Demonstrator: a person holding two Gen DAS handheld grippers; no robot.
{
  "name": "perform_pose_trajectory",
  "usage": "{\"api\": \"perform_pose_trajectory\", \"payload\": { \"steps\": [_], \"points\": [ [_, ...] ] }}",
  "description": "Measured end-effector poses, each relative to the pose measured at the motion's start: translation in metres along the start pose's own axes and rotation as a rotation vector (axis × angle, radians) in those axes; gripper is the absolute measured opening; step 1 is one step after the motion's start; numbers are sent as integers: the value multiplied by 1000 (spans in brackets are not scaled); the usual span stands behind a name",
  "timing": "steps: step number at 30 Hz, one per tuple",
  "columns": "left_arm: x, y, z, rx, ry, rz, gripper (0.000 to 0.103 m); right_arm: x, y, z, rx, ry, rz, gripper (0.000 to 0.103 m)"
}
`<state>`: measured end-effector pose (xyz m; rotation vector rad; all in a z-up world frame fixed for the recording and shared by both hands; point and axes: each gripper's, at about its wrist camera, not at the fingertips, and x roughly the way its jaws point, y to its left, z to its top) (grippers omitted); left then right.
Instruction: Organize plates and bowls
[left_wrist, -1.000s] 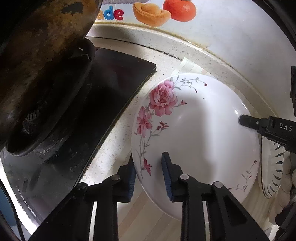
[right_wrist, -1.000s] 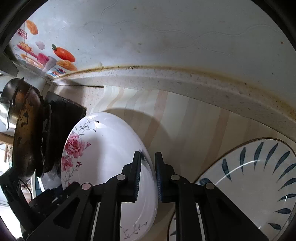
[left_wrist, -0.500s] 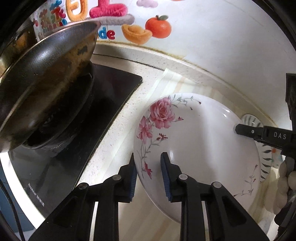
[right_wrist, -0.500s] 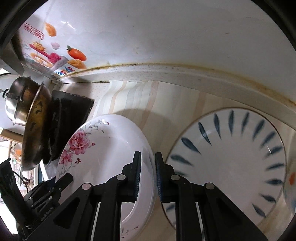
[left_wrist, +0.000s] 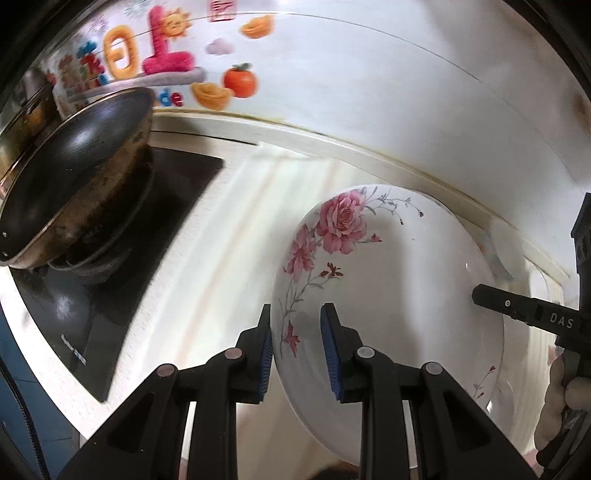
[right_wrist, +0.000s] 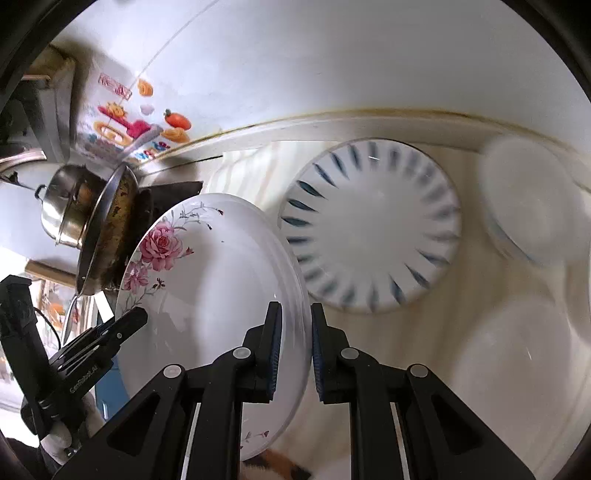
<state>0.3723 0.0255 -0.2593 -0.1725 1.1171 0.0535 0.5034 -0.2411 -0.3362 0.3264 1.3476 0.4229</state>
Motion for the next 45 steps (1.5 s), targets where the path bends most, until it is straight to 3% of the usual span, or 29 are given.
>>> {"api": "perform_pose_trajectory", "payload": {
  "steps": [10,19,32,38,45],
  "points": [
    [-14,-72,-48,139,39,-66,22,-89,-60,-81,106,-79,-32,17],
    [-11,-120,-84,237,95,-118,22,-136,-115,-149,191,-104,-82,17],
    [27,-159,-125,315,184,-106,22,-122,-166,-198,284,-69,-111,17],
    [47,-159,-140,329,231,-80,22,-105,-171,-202,280,-54,-122,17],
    [49,-163,-147,359,224,-62,22,-98,-176,-206,287,-49,-133,17]
  ]
}}
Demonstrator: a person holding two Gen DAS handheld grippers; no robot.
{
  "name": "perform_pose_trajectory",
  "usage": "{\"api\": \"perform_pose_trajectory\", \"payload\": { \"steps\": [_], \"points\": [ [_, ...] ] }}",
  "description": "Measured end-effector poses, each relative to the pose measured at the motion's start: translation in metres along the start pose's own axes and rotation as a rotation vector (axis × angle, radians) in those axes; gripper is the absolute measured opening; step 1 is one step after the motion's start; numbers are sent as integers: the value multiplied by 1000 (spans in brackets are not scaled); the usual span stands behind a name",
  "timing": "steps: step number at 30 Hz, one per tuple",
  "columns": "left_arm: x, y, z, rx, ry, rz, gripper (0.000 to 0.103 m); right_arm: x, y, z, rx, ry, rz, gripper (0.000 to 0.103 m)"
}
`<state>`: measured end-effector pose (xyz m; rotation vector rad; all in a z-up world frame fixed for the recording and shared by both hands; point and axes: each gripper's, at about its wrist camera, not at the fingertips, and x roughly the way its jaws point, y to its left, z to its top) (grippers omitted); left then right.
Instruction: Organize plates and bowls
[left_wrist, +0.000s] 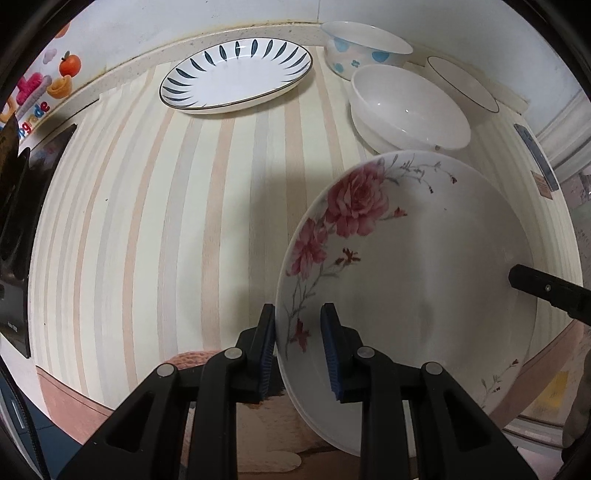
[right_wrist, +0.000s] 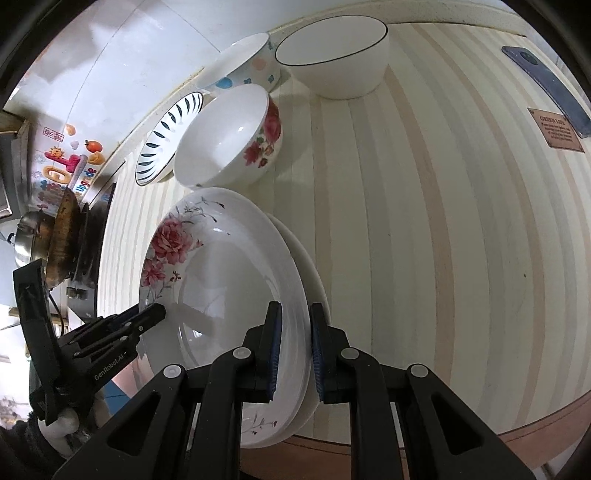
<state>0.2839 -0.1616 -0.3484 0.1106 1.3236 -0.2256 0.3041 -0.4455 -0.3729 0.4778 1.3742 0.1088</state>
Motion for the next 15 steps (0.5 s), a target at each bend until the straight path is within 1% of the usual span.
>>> {"api": "perform_pose_trajectory", "payload": {
  "steps": [6,7,9,10,12,13,15],
  "points": [
    [0,-3,1,25,6,6,22,7,5,-2,-11,21,-15,17],
    [0,-3,1,26,9,4,22,7,4,-2,-13,27,-18,20],
    [-2,-1,2,26,21,-8,22,7,5,-1,-5,44,-18,20],
    [-4,0,3,26,24,-13,22,7,4,1,4,68,-16,21],
    [-16,7,6,21,17,-24,23,7,4,2,21,104,-16,21],
    [-26,13,11,8,10,-42,23,4,5,3,23,115,-25,22],
    [-45,25,21,-17,-26,-60,23,-9,11,7,13,111,-82,25]
  ]
}}
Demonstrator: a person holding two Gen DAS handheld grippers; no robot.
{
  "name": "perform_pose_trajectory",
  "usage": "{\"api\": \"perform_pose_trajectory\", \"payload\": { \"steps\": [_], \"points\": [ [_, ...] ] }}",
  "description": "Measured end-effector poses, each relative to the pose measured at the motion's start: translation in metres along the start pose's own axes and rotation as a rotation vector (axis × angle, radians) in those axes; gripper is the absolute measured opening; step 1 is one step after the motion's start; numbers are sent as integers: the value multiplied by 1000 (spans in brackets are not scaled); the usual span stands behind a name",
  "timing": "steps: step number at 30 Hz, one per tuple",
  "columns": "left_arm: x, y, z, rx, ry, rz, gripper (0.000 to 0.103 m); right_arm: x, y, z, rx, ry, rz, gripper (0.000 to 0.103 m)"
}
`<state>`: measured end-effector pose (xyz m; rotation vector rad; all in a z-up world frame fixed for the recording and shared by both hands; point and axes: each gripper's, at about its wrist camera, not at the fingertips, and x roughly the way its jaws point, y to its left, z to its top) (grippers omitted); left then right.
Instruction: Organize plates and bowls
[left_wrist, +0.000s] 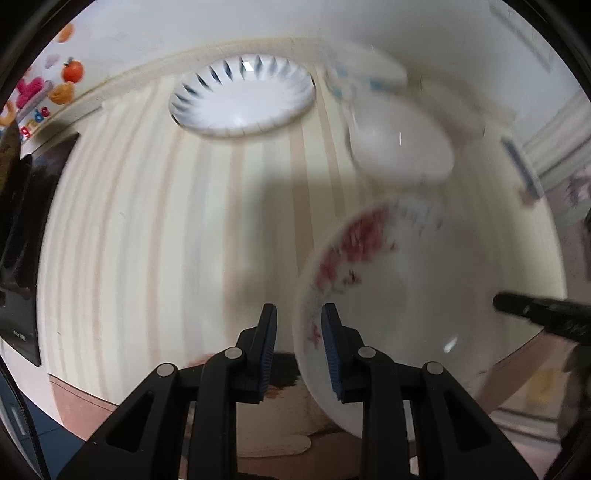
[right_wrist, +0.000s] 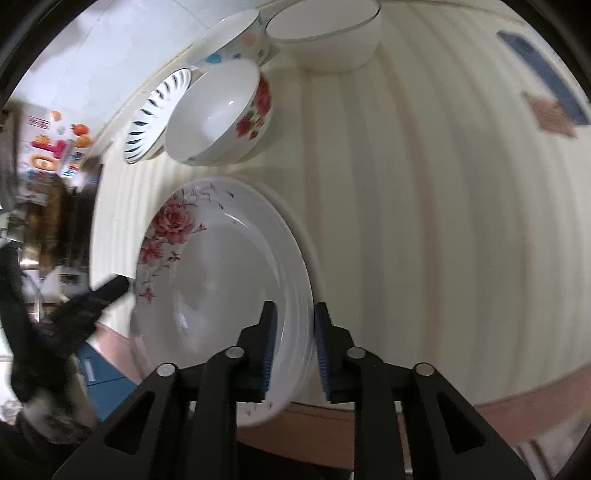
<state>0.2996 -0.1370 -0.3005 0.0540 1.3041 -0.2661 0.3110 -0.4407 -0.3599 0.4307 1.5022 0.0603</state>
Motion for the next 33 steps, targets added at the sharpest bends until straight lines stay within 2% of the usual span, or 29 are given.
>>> {"api": "perform_pose_trajectory", "payload": {
  "steps": [2,3,5,7,9,12,16,23,25,28,33],
  "points": [
    [-20,13,17,-26,-41,-17,25,-18,5,8,14,-35,-1,25],
    [-29,23,30,-40,-67,-19,29,-30,10,15,37,-64,-2,26],
    [-37,41,58,-60,-108,-16,30,-46,26,32,66,-112,48,30],
    [-30,63,94,-77,-123,6,30,-50,51,60,89,-147,122,39],
    [-14,85,123,-96,-109,17,30,-40,75,85,98,-152,191,40],
    [23,118,168,-141,-53,15,30,-5,117,135,88,-142,205,40],
    [70,146,206,-168,39,-17,30,53,150,190,121,-88,174,40],
    [120,156,235,-125,143,-69,30,107,160,224,147,-47,83,39],
    [128,154,239,-108,155,-69,30,113,159,228,143,-56,45,28],
    [132,150,240,-72,134,-74,29,118,163,230,118,-69,-6,20],
    [131,153,235,-82,105,-65,25,123,172,230,75,-99,-57,13]
  ]
}}
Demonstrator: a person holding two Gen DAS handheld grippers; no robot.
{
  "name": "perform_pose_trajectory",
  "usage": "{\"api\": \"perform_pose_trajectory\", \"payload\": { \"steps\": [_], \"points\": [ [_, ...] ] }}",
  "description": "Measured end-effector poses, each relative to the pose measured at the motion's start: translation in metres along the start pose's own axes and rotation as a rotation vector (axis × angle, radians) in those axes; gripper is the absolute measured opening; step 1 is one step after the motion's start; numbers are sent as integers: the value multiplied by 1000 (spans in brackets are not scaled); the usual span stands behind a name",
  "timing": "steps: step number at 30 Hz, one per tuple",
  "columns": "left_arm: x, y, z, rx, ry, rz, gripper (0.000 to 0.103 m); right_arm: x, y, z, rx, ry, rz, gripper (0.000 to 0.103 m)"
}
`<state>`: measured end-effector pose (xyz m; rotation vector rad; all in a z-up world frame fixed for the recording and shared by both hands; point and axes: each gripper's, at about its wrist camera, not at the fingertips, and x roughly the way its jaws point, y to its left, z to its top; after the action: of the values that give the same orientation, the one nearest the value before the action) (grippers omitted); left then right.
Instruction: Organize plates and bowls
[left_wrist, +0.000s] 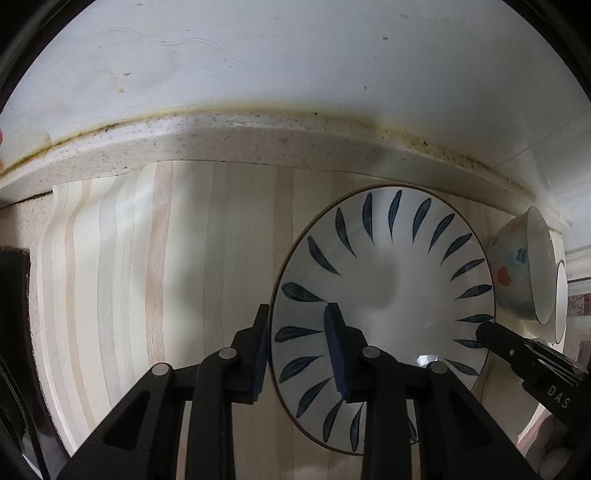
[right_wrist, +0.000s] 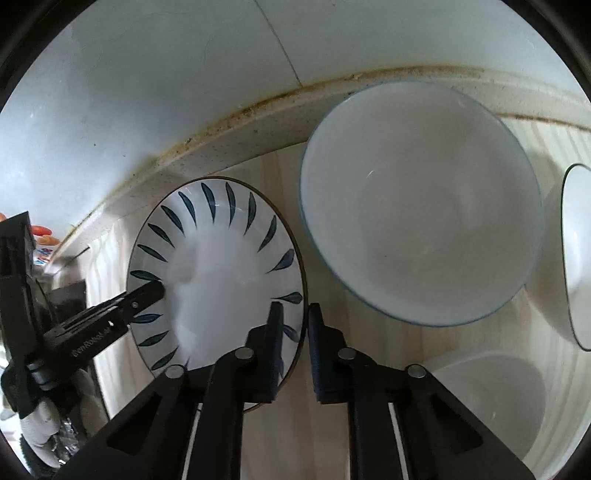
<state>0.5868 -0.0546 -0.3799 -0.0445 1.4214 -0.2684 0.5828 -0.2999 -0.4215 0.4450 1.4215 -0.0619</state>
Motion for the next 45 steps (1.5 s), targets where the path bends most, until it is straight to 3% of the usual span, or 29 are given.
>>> {"api": "perform_pose_trajectory", "payload": {
  "steps": [11,21,28,36,45],
  "points": [
    [-37,-8,-33,5,-57,37,21,-21,2,-11,-34,-40,28,13],
    [-113,-33,-92,-15,-147,3,21,-94,-5,-53,-109,-90,74,13],
    [-156,-75,-129,-10,-196,-19,21,-158,-43,-104,-141,-111,100,13],
    [-165,-127,-179,17,-186,-35,21,-202,-94,-165,-138,-124,99,13],
    [-133,-170,-235,41,-101,-22,21,-202,-150,-207,-125,-87,89,13]
  ]
}}
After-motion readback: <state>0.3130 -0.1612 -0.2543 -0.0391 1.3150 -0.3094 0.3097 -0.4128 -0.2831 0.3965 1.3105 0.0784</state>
